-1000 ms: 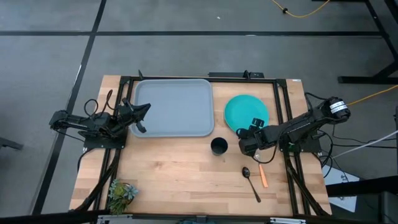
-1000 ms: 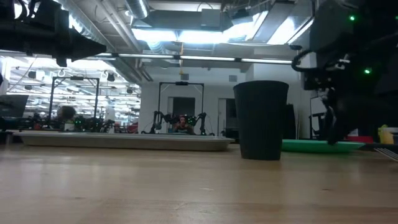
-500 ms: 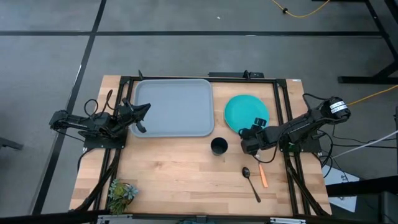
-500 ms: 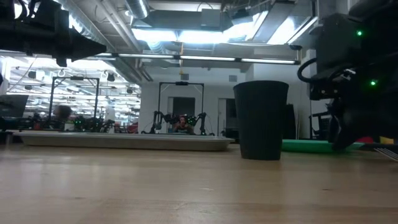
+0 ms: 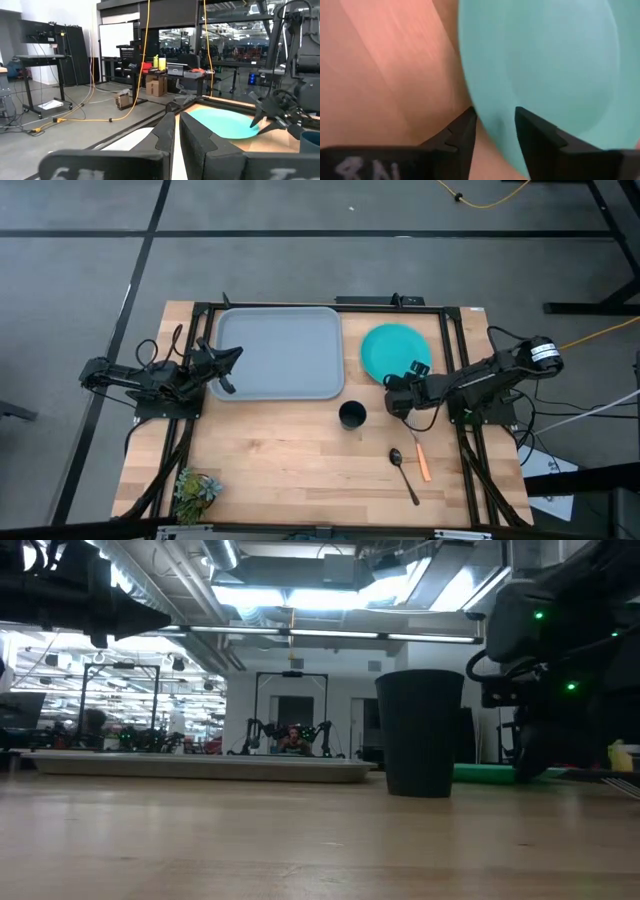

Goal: Pick and place plate/cup/fork/spoon on tray
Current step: Put the light blue plate on the serving tray

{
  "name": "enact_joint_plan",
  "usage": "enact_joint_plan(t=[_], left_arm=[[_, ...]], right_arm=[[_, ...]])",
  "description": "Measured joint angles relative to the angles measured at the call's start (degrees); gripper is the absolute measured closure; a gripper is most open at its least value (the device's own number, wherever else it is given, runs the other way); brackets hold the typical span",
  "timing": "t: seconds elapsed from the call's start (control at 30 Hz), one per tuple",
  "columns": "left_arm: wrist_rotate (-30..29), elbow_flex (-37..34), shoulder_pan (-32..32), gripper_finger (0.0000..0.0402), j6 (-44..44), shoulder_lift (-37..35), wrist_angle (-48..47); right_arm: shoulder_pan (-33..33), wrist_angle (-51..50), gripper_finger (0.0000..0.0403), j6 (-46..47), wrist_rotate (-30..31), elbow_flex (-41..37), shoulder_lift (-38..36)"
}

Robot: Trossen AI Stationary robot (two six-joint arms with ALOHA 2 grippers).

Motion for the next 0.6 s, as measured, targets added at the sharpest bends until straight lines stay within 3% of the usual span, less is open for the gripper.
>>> enact_joint_plan(t=[0.3,0.43,0.6], left_arm=[[0.0,0.0,0.0,0.0382,0.0,0.0,-0.4],[0.0,0.0,0.0,0.0382,-0.1,0.0,-0.4],[0.0,0.0,0.0,0.0382,-0.1,0.0,-0.4]], right_arm=[[-3.7,3.5,0.0384,4.1,0.0,0.0,0.0],[-3.8,2.3,0.0396,5.4,0.6,2.9,0.0],[-3.8,-7.6,0.0399,5.0,3.6,15.7,0.0]])
